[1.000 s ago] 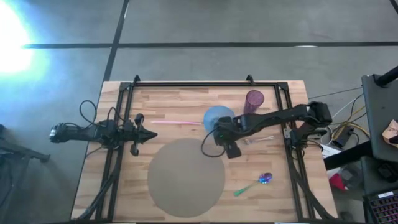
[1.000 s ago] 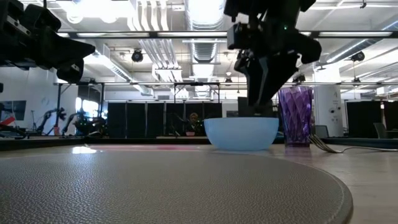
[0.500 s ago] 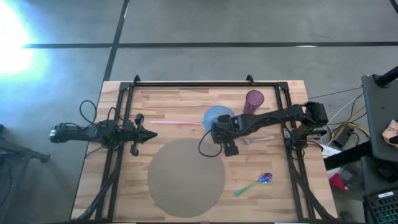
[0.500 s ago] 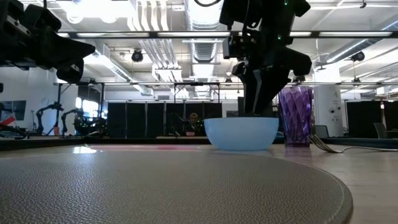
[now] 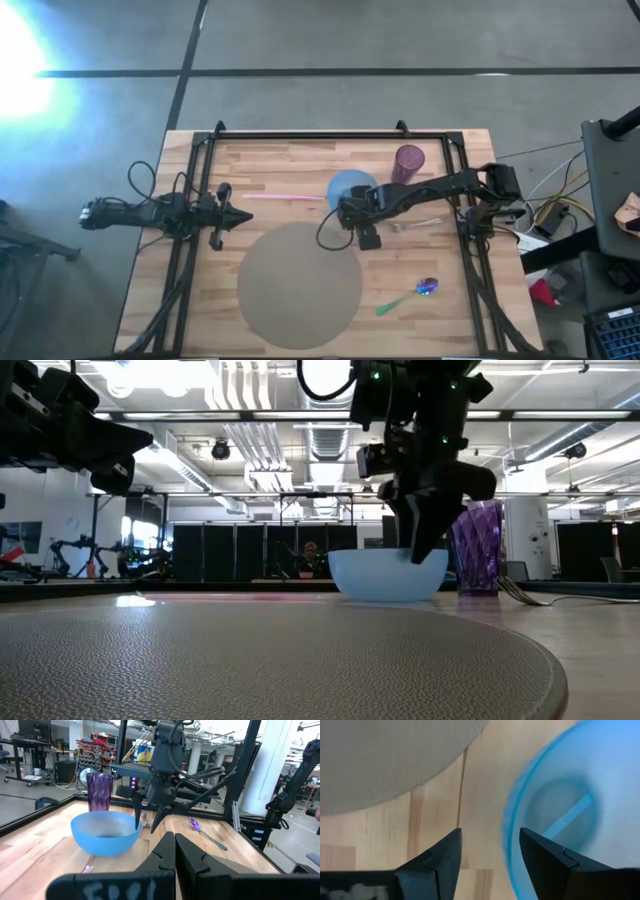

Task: Pick & Place Utensil
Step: Put the blue bowl on the brown placemat

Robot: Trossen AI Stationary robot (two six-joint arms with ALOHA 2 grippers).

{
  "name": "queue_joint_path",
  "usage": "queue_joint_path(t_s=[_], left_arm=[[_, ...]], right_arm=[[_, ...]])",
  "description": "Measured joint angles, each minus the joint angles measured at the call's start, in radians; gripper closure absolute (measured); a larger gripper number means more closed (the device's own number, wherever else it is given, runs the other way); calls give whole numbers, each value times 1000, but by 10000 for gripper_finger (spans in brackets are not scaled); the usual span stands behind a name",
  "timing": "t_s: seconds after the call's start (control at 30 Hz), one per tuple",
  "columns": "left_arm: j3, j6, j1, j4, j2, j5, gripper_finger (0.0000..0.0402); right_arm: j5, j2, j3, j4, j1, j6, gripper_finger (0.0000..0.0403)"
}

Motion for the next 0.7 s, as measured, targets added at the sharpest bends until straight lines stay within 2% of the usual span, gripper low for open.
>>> queue_joint_path(t_s=[0.2, 0.53, 0.7], left_arm=[[0, -2, 0, 1, 5, 0, 401], [0, -1, 0, 2, 10, 0, 401], [0, -1, 0, 3, 10, 0, 401]], right_arm=[[-6, 8, -1, -6, 0, 15, 261], [-6, 8, 1, -17, 0, 21, 384], [-9, 3, 1, -25, 1, 22, 392]])
